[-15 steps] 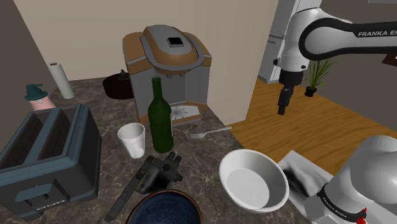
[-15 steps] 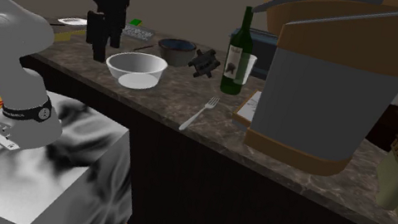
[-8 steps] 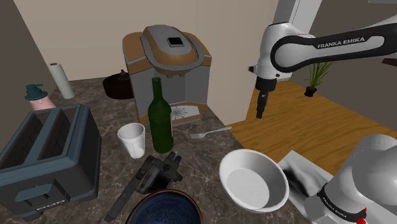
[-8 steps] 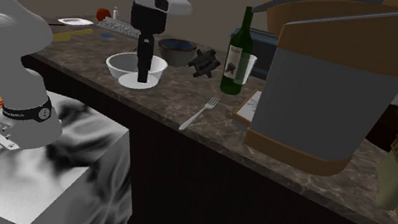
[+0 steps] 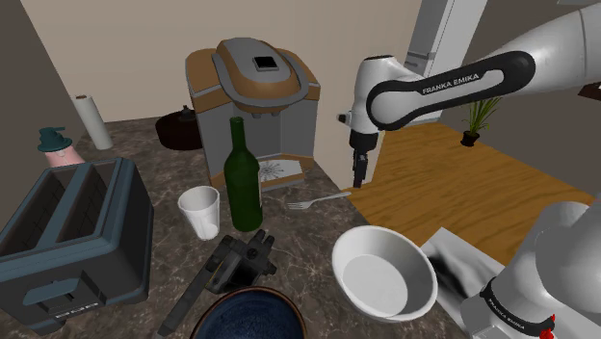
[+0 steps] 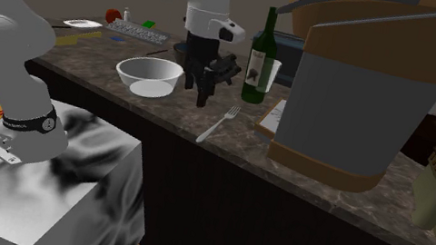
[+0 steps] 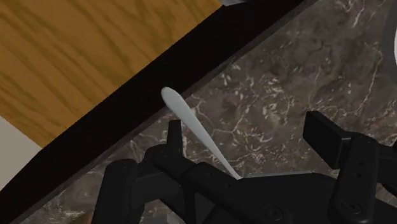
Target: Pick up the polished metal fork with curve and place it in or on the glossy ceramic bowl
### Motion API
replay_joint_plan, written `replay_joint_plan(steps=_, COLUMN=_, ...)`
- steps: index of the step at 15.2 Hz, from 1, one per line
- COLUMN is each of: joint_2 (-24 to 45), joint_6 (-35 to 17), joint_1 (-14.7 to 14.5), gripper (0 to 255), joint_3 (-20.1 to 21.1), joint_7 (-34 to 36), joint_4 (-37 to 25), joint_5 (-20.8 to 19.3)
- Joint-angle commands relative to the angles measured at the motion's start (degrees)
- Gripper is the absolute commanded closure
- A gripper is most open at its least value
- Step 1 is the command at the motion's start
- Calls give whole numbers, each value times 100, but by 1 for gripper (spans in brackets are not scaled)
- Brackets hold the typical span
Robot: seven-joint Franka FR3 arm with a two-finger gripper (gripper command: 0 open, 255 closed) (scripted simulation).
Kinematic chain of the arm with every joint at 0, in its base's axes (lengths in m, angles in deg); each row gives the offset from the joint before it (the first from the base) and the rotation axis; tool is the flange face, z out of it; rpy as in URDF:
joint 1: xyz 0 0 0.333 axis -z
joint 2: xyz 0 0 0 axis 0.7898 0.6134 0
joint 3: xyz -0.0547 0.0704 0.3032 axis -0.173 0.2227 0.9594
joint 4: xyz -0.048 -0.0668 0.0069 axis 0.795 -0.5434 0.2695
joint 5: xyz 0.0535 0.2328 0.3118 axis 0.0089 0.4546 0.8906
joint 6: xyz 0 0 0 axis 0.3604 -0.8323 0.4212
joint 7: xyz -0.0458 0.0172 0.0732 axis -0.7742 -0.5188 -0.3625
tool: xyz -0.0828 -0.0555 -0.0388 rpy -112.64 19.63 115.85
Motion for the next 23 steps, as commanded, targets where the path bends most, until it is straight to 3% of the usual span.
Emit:
replay_joint_plan(steps=1, joint_2=315, joint_6=-222, joint_1=-106, gripper=0, joint_3=71, joint_7=-205, joint_4=-180, joint_5=35)
replay_joint_plan(steps=11, joint_2=1854, joint_6=-1073, joint_1=-525, gripper=0, joint_3=469, joint_7=-1085, joint_4=-1259, joint_5=53)
replay_joint_plan(steps=18, joint_2=2158, joint_6=-1561, joint_1=-542, gripper=0, joint_3=475, joint_7=-1074, joint_4=-1076, joint_5=39)
replay_joint_plan(steps=23, joint_2=2186, joint_6=-1601, joint_1=-544, gripper=0, joint_3=476, joint_7=-1073, joint_4=-1063, joint_5=37)
